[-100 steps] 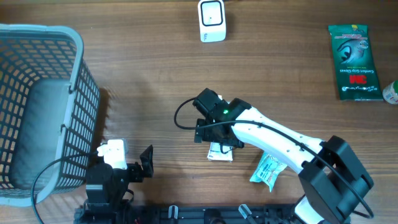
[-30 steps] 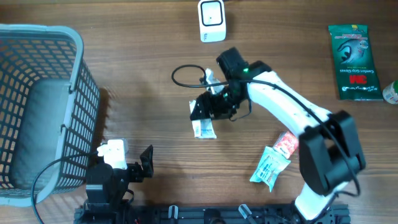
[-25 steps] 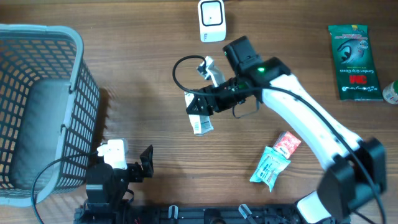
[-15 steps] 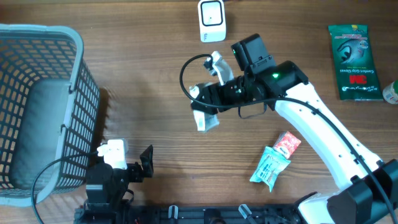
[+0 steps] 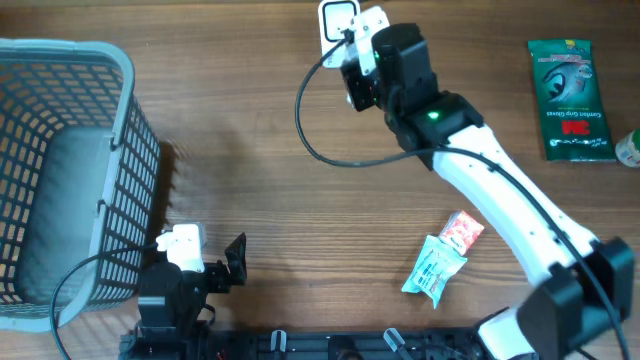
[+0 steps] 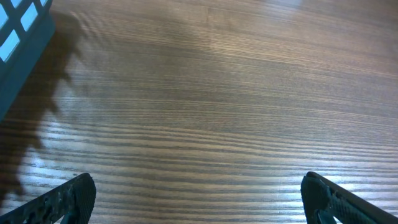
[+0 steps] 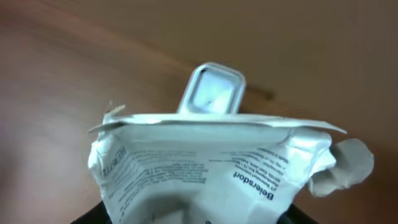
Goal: Scan the item barcode
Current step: 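Lift the white pouch up to the scanner, then carry the white pouch right and drop it on the glove package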
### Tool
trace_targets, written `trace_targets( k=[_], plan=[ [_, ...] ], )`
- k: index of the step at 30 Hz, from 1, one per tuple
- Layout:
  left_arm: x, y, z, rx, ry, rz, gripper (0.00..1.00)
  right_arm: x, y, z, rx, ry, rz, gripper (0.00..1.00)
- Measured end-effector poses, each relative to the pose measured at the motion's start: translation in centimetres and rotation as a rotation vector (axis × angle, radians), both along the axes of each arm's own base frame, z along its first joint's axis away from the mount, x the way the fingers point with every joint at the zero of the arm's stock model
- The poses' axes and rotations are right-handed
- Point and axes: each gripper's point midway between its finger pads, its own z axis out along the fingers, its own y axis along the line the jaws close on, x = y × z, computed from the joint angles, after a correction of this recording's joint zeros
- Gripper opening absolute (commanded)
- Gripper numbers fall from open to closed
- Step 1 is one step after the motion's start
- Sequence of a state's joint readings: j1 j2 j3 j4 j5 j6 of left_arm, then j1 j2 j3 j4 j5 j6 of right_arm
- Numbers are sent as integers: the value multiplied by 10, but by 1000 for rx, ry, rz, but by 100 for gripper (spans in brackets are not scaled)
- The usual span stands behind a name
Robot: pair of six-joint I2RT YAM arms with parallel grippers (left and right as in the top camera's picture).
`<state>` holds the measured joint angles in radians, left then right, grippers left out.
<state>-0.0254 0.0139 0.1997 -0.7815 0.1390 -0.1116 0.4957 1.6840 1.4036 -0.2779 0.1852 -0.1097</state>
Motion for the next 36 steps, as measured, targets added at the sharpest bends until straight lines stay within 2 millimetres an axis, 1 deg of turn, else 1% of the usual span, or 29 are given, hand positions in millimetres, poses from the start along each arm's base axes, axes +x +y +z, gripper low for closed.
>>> trace_targets(
  k=[3, 5, 7, 10, 12, 14, 17, 19, 21, 26, 29, 32, 33, 36],
  plan=[
    [0, 0, 0, 0, 0, 0, 100, 30, -6, -3, -91, -114, -55, 53],
    [0, 0, 0, 0, 0, 0, 100, 51, -8, 4, -142, -220, -94, 53],
    [0, 0, 0, 0, -1, 0, 100, 62, -11, 8, -183, -283, -121, 53],
    [0, 0, 0, 0, 0, 0, 100, 89, -11, 11, -280, -376, -166, 53],
    [0, 0, 0, 0, 0, 0, 100, 110, -8, 4, -361, -405, -187, 53],
    [0, 0, 0, 0, 0, 0, 100, 129, -4, -12, -452, -404, -193, 53],
    [0, 0, 0, 0, 0, 0, 100, 151, 2, -32, -552, -407, -191, 54],
    [0, 0, 0, 0, 0, 0, 100, 163, 5, -34, -597, -444, -203, 54],
    [0, 0, 0, 0, 0, 0, 100, 169, 6, -33, -634, -472, -210, 54],
    [0, 0, 0, 0, 0, 0, 100, 175, 7, -31, -723, -508, -207, 54],
    [0, 0, 0, 0, 0, 0, 100, 177, 9, -44, -782, -497, -180, 54],
    [0, 0, 0, 0, 0, 0, 100, 176, 15, -55, -809, -487, -157, 56],
    [0, 0, 0, 0, 0, 0, 100, 174, 21, -57, -810, -488, -147, 56],
    [0, 0, 0, 0, 0, 0, 100, 171, 26, -59, -822, -478, -145, 56]
  ],
)
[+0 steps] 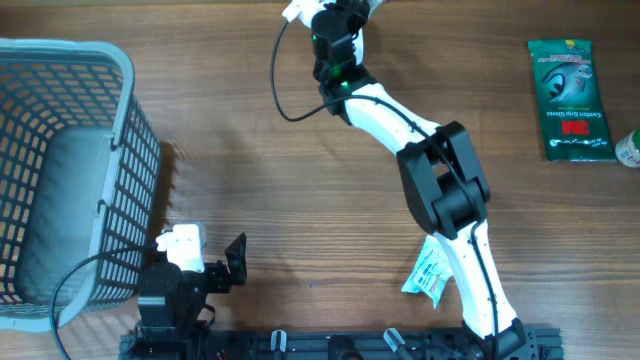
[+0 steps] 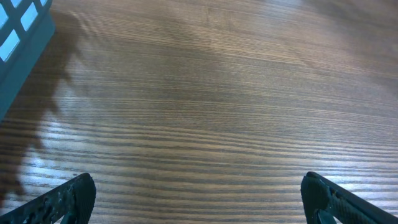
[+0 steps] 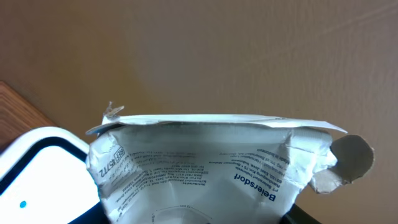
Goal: Scan the item barcode
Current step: 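Carry the white pouch right and drop it on the glove package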
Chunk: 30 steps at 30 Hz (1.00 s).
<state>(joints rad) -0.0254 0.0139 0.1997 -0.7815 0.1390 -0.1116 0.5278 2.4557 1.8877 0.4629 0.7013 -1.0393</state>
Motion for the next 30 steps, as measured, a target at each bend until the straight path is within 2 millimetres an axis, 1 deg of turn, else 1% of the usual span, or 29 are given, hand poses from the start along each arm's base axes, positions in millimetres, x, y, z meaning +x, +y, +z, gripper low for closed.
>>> trace_targets(
  k=[3, 4, 6, 7, 8, 9, 10, 12, 13, 14, 15, 16, 18, 20, 21, 22, 23, 25, 26, 28, 30],
  plan=[
    [0, 0, 0, 0, 0, 0, 100, -5, -3, -11, -27, 48, -38, 55],
    [0, 0, 0, 0, 0, 0, 100, -6, -9, -16, -28, 65, -64, 55],
    [0, 0, 0, 0, 0, 0, 100, -7, -28, -25, -43, 119, -126, 53],
    [0, 0, 0, 0, 0, 0, 100, -8, -43, -29, -53, 148, -167, 54],
    [0, 0, 0, 0, 0, 0, 100, -8, -73, -33, -62, 179, -250, 54],
    [0, 0, 0, 0, 0, 0, 100, -8, -92, -35, -67, 199, -298, 55],
    [0, 0, 0, 0, 0, 0, 100, -8, -120, -39, -69, 222, -364, 56],
    [0, 0, 0, 0, 0, 0, 100, -15, -178, -49, -80, 294, -497, 56],
    [0, 0, 0, 0, 0, 0, 100, -22, -208, -57, -85, 344, -564, 56],
    [0, 0, 0, 0, 0, 0, 100, -36, -251, -69, -75, 405, -668, 56],
    [0, 0, 0, 0, 0, 0, 100, -48, -281, -79, -59, 457, -732, 56],
    [0, 0, 0, 0, 0, 0, 100, -64, -313, -90, -29, 504, -811, 56],
    [0, 0, 0, 0, 0, 0, 100, -91, -356, -108, 55, 579, -915, 56],
    [0, 0, 0, 0, 0, 0, 100, -116, -396, -126, 204, 623, -1020, 56],
    [0, 0, 0, 0, 0, 0, 100, -124, -407, -132, 262, 632, -1051, 62],
    [0, 0, 0, 0, 0, 0, 100, -130, -414, -135, 294, 635, -1076, 77],
    [0, 0, 0, 0, 0, 0, 100, -137, -423, -139, 337, 641, -1103, 99],
    [0, 0, 0, 0, 0, 0, 100, -150, -440, -146, 440, 634, -1168, 100],
    [0, 0, 0, 0, 0, 0, 100, -153, -443, -147, 478, 629, -1184, 100],
    [0, 0, 0, 0, 0, 0, 100, -154, -437, -146, 599, 649, -1162, 100],
    [0, 0, 0, 0, 0, 0, 100, -146, -420, -136, 765, 655, -1115, 100]
  ],
)
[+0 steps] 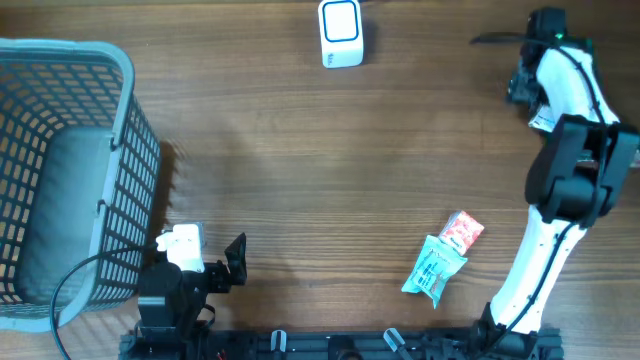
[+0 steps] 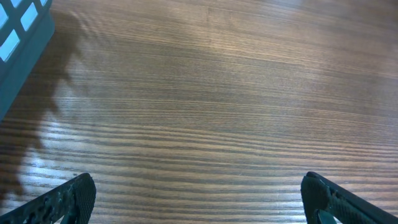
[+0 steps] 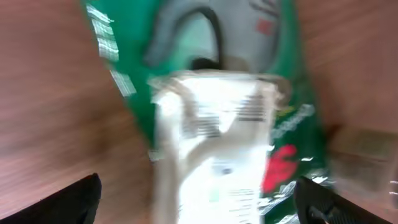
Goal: Scan the item barcode
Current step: 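Carry the white pouch right and drop it on the glove package, then reach the right gripper down and grasp the red-white snack pack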
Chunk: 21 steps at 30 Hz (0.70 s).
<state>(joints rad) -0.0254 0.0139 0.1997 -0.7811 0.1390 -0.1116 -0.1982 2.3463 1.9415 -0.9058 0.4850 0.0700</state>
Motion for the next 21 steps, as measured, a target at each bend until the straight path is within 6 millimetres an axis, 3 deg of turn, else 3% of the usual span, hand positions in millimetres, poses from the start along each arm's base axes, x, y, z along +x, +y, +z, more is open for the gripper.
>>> trace_targets(
  k=[2, 5, 7, 9, 11, 14, 19, 21],
  plan=[
    [0, 0, 0, 0, 0, 0, 100, 2, 21, 19, 122, -69, -30, 100],
    [0, 0, 0, 0, 0, 0, 100, -6, 65, 73, 347, -175, -55, 100],
    [0, 0, 0, 0, 0, 0, 100, -26, 94, 104, 487, -176, -57, 100],
    [0, 0, 0, 0, 0, 0, 100, -60, 122, 120, 599, -95, -86, 100],
    [0, 0, 0, 0, 0, 0, 100, -90, 144, 124, 663, 15, -120, 100],
    [0, 0, 0, 0, 0, 0, 100, -115, 160, 122, 672, 129, -142, 100],
    [0, 0, 0, 0, 0, 0, 100, -131, 177, 111, 671, 198, -158, 100],
    [0, 0, 0, 0, 0, 0, 100, -144, 182, 117, 670, 201, -165, 100]
  ],
)
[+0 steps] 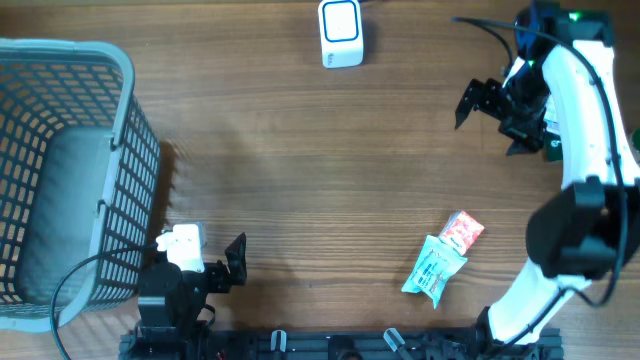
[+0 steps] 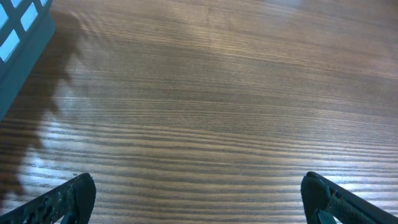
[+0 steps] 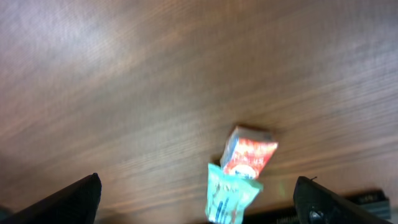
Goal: Scan the item barcode
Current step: 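Reach the right gripper down and grasp the red-white snack pack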
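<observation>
The white scanner [image 1: 340, 33] stands at the table's far edge. Well to its right, my right gripper [image 1: 495, 120] hangs open above the wood with nothing between its fingers [image 3: 62, 200]. Its wrist view looks down at a red box [image 3: 250, 152] and a teal packet [image 3: 231, 200] lying together; overhead they show as the red box [image 1: 462, 231] and teal packet [image 1: 433, 268] at the front right. The white packet is out of view. My left gripper [image 2: 198, 200] rests open over bare wood at the front left.
A grey mesh basket [image 1: 120, 120] fills the left side. My right arm [image 1: 585, 110] covers the far right of the table, where a sliver of green pack [image 1: 552, 144] peeks out. A black rail [image 1: 330, 345] runs along the front edge.
My right gripper was open over the white packet lying on the green pack at the far right. It now sits further left and nearer, facing the red box and teal packet. The left arm is unchanged.
My right gripper held the white packet in front of the scanner, then still held it beyond the scanner at the far edge. Later it was open over the packet on the green pack at the right. Now it is empty, away from that spot.
</observation>
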### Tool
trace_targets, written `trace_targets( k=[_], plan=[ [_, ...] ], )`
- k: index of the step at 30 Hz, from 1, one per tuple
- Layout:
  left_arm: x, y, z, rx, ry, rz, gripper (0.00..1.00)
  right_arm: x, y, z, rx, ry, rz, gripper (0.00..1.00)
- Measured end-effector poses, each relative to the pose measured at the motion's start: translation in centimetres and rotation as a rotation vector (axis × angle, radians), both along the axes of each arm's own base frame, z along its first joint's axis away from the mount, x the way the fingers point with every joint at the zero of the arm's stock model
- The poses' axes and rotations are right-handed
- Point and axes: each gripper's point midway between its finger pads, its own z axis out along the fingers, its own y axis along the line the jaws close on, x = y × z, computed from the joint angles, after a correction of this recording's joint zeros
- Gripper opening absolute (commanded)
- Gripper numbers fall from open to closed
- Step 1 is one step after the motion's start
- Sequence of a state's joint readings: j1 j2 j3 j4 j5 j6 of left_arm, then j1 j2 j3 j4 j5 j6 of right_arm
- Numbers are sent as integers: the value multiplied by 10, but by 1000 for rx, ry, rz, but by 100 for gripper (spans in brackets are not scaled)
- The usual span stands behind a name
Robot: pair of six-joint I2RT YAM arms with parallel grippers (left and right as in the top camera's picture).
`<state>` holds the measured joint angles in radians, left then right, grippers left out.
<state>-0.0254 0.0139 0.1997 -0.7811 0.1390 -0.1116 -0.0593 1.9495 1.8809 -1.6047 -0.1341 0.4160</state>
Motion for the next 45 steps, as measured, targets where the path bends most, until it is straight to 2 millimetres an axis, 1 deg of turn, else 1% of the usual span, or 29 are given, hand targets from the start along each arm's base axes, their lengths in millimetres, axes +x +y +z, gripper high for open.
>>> trace_targets(
  k=[1, 2, 3, 4, 5, 6, 7, 8, 10, 11, 13, 14, 16, 17, 18, 20, 21, 24, 27, 29, 31, 33, 39, 43, 45],
  plan=[
    [0, 0, 0, 0, 0, 0, 100, -6, 2, 9, -2, -21, 0, 99],
    [0, 0, 0, 0, 0, 0, 100, -13, 3, 21, -4, -59, 0, 100],
    [0, 0, 0, 0, 0, 0, 100, -25, 4, 37, -10, -107, -1, 100],
    [0, 0, 0, 0, 0, 0, 100, -32, 5, 47, -12, -130, 0, 100],
    [0, 0, 0, 0, 0, 0, 100, -62, 4, 90, -34, -315, -2, 100],
    [0, 0, 0, 0, 0, 0, 100, -77, 3, 102, -45, -363, -4, 100],
    [0, 0, 0, 0, 1, 0, 100, -88, 3, 113, -56, -442, -9, 100],
    [0, 0, 0, 0, -2, 0, 100, -97, 2, 119, -66, -521, -13, 100],
    [0, 0, 0, 0, 0, 0, 100, -116, 1, 121, -75, -610, -40, 100],
    [0, 0, 0, 0, 0, 0, 100, -117, 1, 118, -75, -668, -60, 100],
    [0, 0, 0, 0, 1, 0, 100, -118, 0, 92, -69, -711, -92, 100],
    [0, 0, 0, 0, 0, 0, 100, -118, 0, 78, -67, -696, -100, 100],
    [0, 0, 0, 0, 0, 0, 100, -114, 0, 39, -63, -651, -108, 96],
    [0, 0, 0, 0, 0, 0, 100, -115, 2, 8, -54, -582, -109, 90],
    [0, 0, 0, 0, 0, 0, 100, -118, 3, -14, -47, -518, -111, 85],
    [0, 0, 0, 0, 0, 0, 100, -120, 5, -49, -37, -383, -115, 79],
    [0, 0, 0, 0, 0, 0, 100, -118, 6, -65, -32, -314, -113, 79],
    [0, 0, 0, 0, 0, 0, 100, -118, 7, -99, -29, -163, -111, 75],
    [0, 0, 0, 0, 0, 0, 100, -120, 7, -127, -29, -47, -106, 74],
    [0, 0, 0, 0, 0, 0, 100, -122, 7, -137, -29, -7, -106, 74],
    [0, 0, 0, 0, 0, 0, 100, -120, 7, -141, -29, 0, -105, 74],
    [0, 0, 0, 0, 0, 0, 100, -117, 7, -140, -29, -12, -105, 74],
    [0, 0, 0, 0, 0, 0, 100, -94, 1, -127, -54, -79, -101, 73],
    [0, 0, 0, 0, 0, 0, 100, -93, -6, -126, -94, -82, -96, 67],
    [0, 0, 0, 0, 0, 0, 100, -96, -7, -126, -100, -70, -95, 66]
  ],
)
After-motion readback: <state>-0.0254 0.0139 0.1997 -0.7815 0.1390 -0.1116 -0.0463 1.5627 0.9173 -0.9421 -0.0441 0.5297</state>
